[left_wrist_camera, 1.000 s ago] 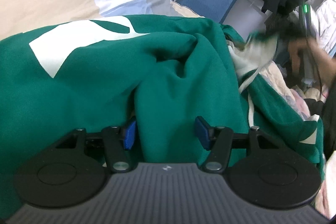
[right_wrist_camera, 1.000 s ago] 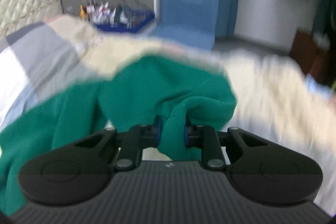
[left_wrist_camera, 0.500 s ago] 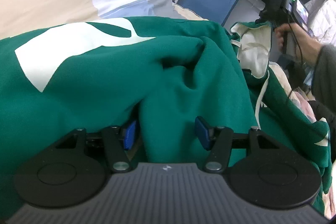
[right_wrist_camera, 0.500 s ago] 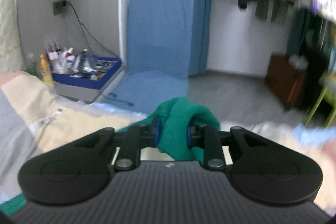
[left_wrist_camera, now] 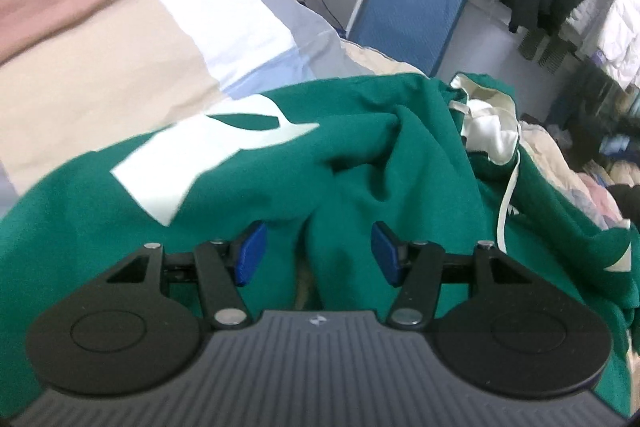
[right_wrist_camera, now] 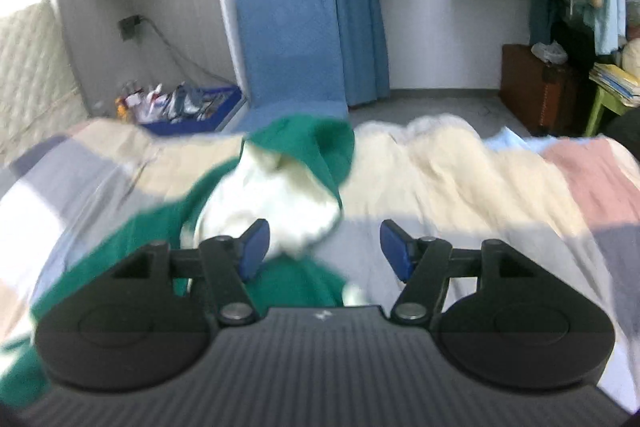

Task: Fold large clothes

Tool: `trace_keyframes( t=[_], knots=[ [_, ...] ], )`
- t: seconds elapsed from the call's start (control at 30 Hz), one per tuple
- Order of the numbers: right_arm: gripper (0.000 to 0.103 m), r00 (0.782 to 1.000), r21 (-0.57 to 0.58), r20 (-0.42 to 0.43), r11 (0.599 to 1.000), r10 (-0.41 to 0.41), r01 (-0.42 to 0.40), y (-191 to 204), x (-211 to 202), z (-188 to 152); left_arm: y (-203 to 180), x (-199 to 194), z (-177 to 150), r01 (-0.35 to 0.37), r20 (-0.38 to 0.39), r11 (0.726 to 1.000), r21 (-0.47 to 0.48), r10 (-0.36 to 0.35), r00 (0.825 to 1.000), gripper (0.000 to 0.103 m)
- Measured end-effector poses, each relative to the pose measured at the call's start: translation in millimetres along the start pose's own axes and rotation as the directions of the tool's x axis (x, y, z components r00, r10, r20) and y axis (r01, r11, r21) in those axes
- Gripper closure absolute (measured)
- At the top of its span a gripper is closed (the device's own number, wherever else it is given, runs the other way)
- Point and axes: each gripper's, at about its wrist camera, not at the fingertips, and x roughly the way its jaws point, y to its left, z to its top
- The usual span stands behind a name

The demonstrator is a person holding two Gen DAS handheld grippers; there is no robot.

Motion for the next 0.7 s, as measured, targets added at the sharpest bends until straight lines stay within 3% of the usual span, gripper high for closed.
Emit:
trace_keyframes(
  t=[0.13,0.3,0.4,0.43,0.57,0.6,0.63,0.7],
  knots=[
    [0.040,0.998,0.043,-0.031,0.998,0.049,-0.047,-15,-60,-40,-3,-21,2,-0.020,0.011,1.000,0.022,0.020,1.000,0.039],
    [0.032,0.995,0.153,-0.046,0.984,0.093,-0.085,-39,-98,-87,-5,-47,-1,-0.093,0.000,0.993,0.071,0.093,0.996,0.034],
    [0.032,0.995,0.198,-0.046,0.977,0.092,-0.081,-56,-103,-111,-3,-58,-1,-0.187,0.005,0.973,0.135,0.188,0.982,0.031],
    [0.032,0.997,0.218,-0.055,0.975,0.057,-0.044,-61,-103,-118,-1,-60,1,-0.217,0.005,0.965,0.149,0.218,0.976,0.029],
    [0.031,0.994,0.281,-0.104,0.960,0.031,0.000,-74,-94,-132,9,-62,6,-0.267,0.005,0.948,0.175,0.270,0.963,0.025],
    [0.029,0.995,0.298,-0.096,0.955,0.025,0.005,-76,-92,-133,11,-60,7,-0.276,0.003,0.944,0.182,0.280,0.960,0.025],
    [0.018,0.996,0.320,-0.089,0.947,0.025,0.005,-79,-90,-133,14,-57,8,-0.283,-0.001,0.939,0.193,0.289,0.957,0.024],
    [0.014,0.996,0.379,-0.086,0.926,0.037,-0.002,-86,-85,-133,16,-48,8,-0.297,-0.014,0.930,0.217,0.307,0.952,0.024]
  ],
)
